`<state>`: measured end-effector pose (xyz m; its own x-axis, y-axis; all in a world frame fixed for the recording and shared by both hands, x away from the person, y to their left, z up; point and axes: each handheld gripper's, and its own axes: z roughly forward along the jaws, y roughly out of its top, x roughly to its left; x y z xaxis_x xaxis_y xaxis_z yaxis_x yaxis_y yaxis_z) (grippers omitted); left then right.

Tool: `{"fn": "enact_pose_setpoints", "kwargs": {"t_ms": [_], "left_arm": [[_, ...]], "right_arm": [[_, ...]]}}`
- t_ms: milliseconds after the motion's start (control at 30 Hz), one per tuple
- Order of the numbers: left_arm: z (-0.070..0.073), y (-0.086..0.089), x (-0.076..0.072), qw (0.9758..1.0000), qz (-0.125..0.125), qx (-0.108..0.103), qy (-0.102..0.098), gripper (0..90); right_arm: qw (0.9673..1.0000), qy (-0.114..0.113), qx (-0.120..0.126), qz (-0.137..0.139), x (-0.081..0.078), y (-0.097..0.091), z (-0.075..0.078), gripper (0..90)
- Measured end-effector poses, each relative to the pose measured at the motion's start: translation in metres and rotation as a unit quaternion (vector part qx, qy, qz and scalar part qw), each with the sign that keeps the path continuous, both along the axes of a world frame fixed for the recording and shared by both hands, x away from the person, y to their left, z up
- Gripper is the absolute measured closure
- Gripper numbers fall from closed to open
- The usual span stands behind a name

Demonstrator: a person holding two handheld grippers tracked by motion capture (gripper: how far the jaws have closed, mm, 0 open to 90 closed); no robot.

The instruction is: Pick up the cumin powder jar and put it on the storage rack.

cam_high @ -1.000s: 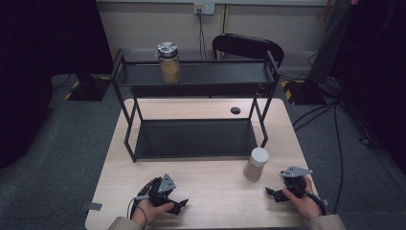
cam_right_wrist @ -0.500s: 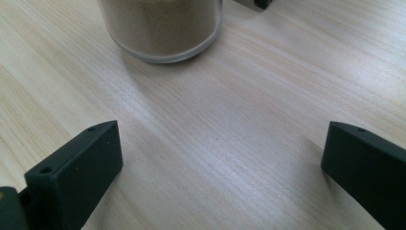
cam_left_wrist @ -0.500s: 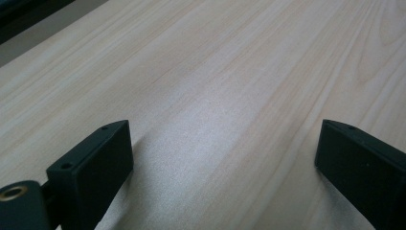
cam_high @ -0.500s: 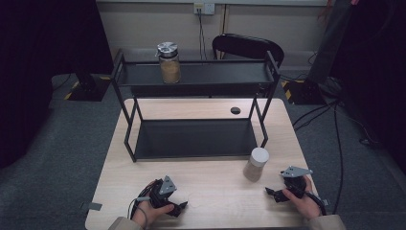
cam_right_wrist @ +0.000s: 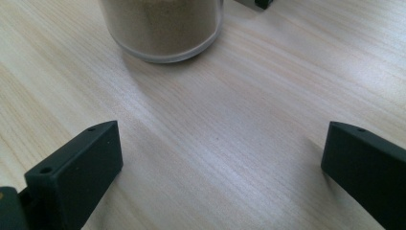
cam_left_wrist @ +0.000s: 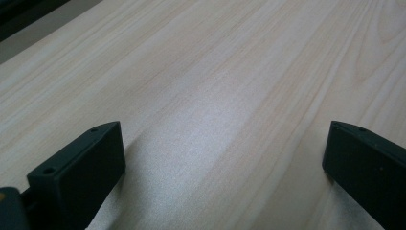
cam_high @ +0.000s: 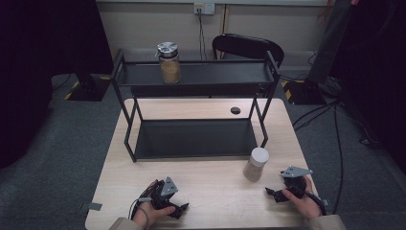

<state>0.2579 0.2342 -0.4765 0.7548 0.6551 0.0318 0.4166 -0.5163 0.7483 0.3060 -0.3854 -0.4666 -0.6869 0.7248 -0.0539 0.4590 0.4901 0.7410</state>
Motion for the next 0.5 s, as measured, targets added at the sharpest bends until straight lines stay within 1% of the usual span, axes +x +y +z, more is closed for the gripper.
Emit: {"fn": "enact_pose_setpoints", "kwargs": {"t_ms": [500], "left_arm": [[-0.0001, -0.0005, -0.0001, 1.0, 0.002, 0.0, 0.0, 0.0]], "right_arm": [[1.0, 0.0, 0.0, 0.0, -0.0002, 0.0, -0.0001, 0.0]]}}
